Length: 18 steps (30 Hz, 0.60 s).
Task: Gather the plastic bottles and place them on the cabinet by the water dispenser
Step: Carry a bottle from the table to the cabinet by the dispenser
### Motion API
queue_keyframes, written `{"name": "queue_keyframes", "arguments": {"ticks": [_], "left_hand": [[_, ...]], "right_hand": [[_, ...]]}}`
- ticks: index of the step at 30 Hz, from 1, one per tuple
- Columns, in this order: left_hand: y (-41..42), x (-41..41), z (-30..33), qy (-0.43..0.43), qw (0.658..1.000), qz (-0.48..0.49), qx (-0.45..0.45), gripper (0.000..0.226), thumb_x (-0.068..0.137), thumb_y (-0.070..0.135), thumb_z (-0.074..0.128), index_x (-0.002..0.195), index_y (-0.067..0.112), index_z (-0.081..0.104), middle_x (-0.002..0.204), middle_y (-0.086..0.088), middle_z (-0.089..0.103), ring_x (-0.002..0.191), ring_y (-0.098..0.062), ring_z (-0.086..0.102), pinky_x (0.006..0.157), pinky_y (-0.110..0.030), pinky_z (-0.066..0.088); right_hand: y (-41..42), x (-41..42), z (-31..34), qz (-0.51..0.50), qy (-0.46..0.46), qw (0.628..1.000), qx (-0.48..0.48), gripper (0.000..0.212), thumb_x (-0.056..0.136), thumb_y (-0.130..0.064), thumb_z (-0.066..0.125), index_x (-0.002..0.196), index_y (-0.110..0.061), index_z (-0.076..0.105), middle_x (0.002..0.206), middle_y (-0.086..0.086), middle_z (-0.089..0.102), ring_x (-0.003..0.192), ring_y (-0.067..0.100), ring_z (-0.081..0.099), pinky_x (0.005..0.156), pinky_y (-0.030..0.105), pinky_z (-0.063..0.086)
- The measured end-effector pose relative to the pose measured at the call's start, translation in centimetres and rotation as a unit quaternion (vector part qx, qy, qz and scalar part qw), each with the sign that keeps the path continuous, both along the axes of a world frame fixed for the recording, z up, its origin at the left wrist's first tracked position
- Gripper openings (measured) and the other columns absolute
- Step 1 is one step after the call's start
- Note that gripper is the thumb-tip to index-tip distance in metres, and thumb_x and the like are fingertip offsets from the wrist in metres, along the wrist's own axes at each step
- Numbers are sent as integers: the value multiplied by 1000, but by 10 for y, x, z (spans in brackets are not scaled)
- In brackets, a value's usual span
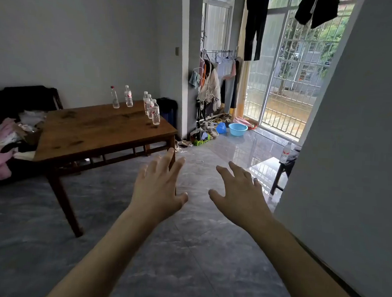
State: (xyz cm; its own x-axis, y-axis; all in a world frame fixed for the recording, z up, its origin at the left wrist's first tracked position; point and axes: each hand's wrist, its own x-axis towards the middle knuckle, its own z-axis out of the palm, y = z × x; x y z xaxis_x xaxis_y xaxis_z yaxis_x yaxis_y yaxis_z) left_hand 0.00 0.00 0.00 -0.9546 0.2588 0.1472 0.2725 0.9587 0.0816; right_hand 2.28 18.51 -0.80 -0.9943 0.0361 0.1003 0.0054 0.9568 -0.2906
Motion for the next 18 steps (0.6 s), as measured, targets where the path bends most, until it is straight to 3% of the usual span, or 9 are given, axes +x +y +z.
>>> {"name": "queue_keyframes", "arguments": {"ticks": [11, 18], "left_hand": [[-16, -139, -2, 7, 1000, -2, 24, 85, 91, 62, 54, 158, 34, 10, 169, -2, 7, 154, -28, 16, 121, -50, 24], [0, -208, -8, -2, 999, -34, 13, 90, 88, 67, 54, 157, 35, 4, 169, -2, 5, 153, -30, 17, 120, -53, 28]], "right_hand": [[0, -124, 15, -4, 2, 1000, 17, 65, 95, -51, 48, 153, -35, 23, 166, -1, 12, 151, 24, 13, 121, 54, 16], [15, -179, 6, -43, -5, 999, 11, 64, 94, -50, 50, 152, -35, 28, 165, -3, 17, 149, 24, 20, 119, 52, 21]]}}
